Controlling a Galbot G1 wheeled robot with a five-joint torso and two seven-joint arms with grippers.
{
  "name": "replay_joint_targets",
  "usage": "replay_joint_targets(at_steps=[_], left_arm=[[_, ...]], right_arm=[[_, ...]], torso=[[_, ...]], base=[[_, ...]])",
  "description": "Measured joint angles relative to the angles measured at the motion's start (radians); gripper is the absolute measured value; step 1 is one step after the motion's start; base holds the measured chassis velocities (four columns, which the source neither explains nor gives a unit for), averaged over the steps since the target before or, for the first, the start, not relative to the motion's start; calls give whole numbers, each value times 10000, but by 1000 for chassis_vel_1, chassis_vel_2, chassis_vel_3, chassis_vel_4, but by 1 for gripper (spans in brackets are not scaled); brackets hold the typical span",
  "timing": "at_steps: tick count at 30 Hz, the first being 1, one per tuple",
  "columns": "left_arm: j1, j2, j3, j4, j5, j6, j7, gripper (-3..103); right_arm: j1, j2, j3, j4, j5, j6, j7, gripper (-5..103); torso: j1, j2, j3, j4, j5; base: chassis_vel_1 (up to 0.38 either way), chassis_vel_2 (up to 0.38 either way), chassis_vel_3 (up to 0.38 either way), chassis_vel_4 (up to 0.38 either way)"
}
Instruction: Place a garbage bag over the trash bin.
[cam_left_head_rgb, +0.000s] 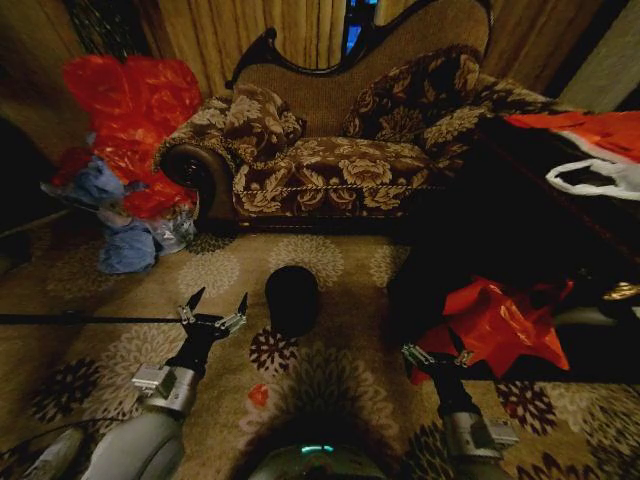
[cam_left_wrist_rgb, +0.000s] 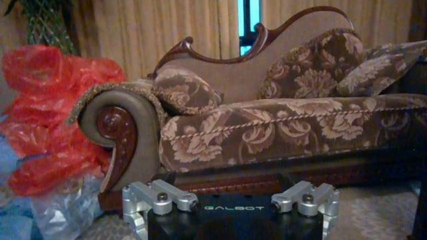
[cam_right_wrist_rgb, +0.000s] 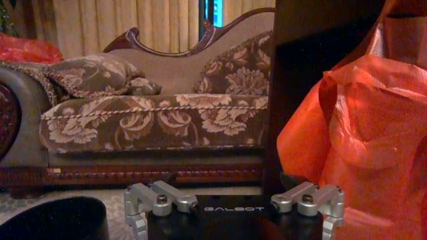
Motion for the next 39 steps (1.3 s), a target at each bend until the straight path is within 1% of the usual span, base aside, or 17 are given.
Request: replay_joint_targets(at_steps=[4,6,9,16,19,27,28,29,30,31,32,33,34,35,37,38,39], left_arm=[[-42,115,12,0,-136,-18,21,100],[-63,254,52,0,-417,-21,20,100],[-133,378,69,0,-574,-12,20,100],[-455,647,215,0,-1029,212,-8,100],[-566,771,421,0,-1312,311,-105,100],[-816,1016,873,0,-1640,390,-245,100],[-901,1079,951,0,-1801,416,-290,100],[-1043,1184,1092,0,-2158,442,-391,100],[-1043,1184,1092,0,-2158,442,-391,100],[-1153,1258,1194,0,-2406,454,-445,100],[-1328,1367,1347,0,-2777,468,-533,100],[-1673,1589,1623,0,-3481,474,-609,100],[-1673,1589,1623,0,-3481,474,-609,100],[-1876,1725,1775,0,-3878,474,-621,100],[-2560,2226,2261,57,-5025,433,-657,100],[-2560,2226,2261,57,-5025,433,-657,100],[-2977,2487,2527,103,-5703,431,-679,100]], right_arm=[[9,-19,8,-20,1,-6,0,100],[9,-45,-14,-57,12,-11,9,100],[6,-43,-22,-108,2,-7,25,100],[-36,-35,-76,-177,-34,66,201,100],[-34,-99,-24,-177,-25,55,210,100],[-46,-126,-13,-180,-17,25,235,100],[-54,-124,-20,-201,-24,25,236,100],[-63,-124,-30,-242,-38,26,236,100],[-63,-124,-30,-242,-38,26,236,100],[-66,-127,-35,-275,-48,28,235,100],[-67,-133,-41,-312,-56,30,235,100],[-67,-162,-54,-389,-59,41,239,100],[-67,-162,-54,-389,-59,41,239,100],[-69,-191,-56,-427,-60,57,253,100],[-134,-374,-48,-543,-44,107,281,100],[-134,-374,-48,-543,-44,107,281,100],[-166,-459,-33,-645,-35,158,291,100]], torso=[[0,0,0,0,0],[0,0,0,1,-1],[0,0,0,0,0],[0,0,0,0,0],[0,0,0,0,0],[0,0,0,0,0],[0,0,0,1,0],[0,0,0,1,0],[0,0,0,1,0],[0,0,0,2,0],[0,0,0,1,0],[0,0,0,0,0],[0,0,0,0,0],[0,0,0,1,0],[0,0,0,0,0],[0,0,0,0,0],[0,0,0,0,-1]], base=[[0,0,0,0],[0,0,0,0],[0,0,0,0],[0,0,0,0],[0,0,0,0],[0,0,0,0],[0,0,0,0],[0,0,0,0],[0,0,0,0],[0,0,0,0],[0,0,0,0],[0,0,0,0],[0,0,0,0],[0,0,0,0],[0,0,0,0],[0,0,0,0],[0,0,0,0]])
